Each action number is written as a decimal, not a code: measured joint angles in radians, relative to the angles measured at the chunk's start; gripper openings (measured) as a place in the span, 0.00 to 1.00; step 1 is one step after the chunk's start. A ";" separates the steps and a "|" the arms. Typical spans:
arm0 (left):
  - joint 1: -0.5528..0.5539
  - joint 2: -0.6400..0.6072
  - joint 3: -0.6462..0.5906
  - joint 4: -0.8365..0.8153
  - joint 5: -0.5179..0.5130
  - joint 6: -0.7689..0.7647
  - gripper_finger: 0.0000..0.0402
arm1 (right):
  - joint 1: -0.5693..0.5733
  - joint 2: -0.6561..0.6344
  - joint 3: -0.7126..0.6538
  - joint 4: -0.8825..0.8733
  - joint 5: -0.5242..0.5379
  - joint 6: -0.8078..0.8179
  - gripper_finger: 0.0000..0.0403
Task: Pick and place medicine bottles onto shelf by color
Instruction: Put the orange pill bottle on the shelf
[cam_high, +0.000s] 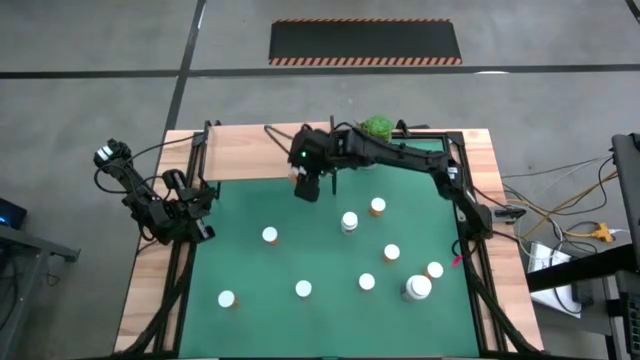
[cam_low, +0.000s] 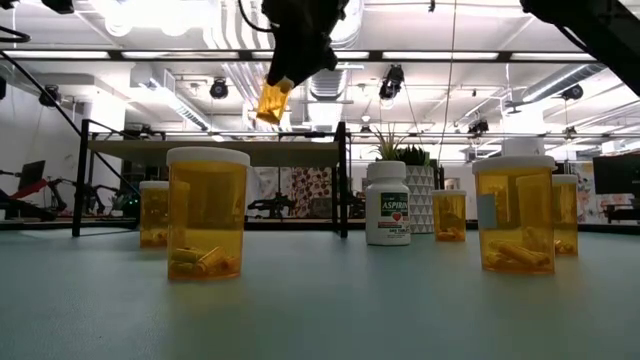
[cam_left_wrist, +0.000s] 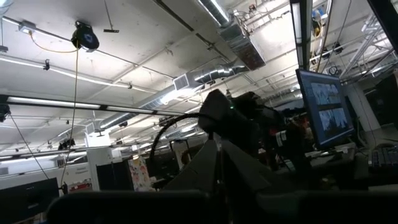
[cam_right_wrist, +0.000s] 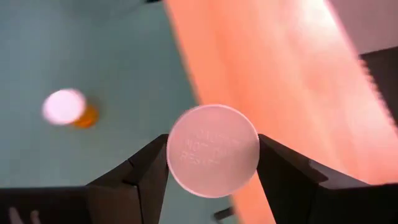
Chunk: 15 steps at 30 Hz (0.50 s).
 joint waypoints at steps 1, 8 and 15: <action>0.000 0.000 0.000 0.000 0.000 0.000 0.02 | -0.014 0.000 0.000 0.001 0.001 -0.005 0.51; 0.000 0.000 0.000 0.000 0.000 0.000 0.02 | -0.076 0.018 0.000 -0.001 -0.007 -0.032 0.51; 0.000 0.000 0.000 0.000 0.000 0.000 0.02 | -0.089 0.018 0.000 0.003 -0.012 -0.057 0.58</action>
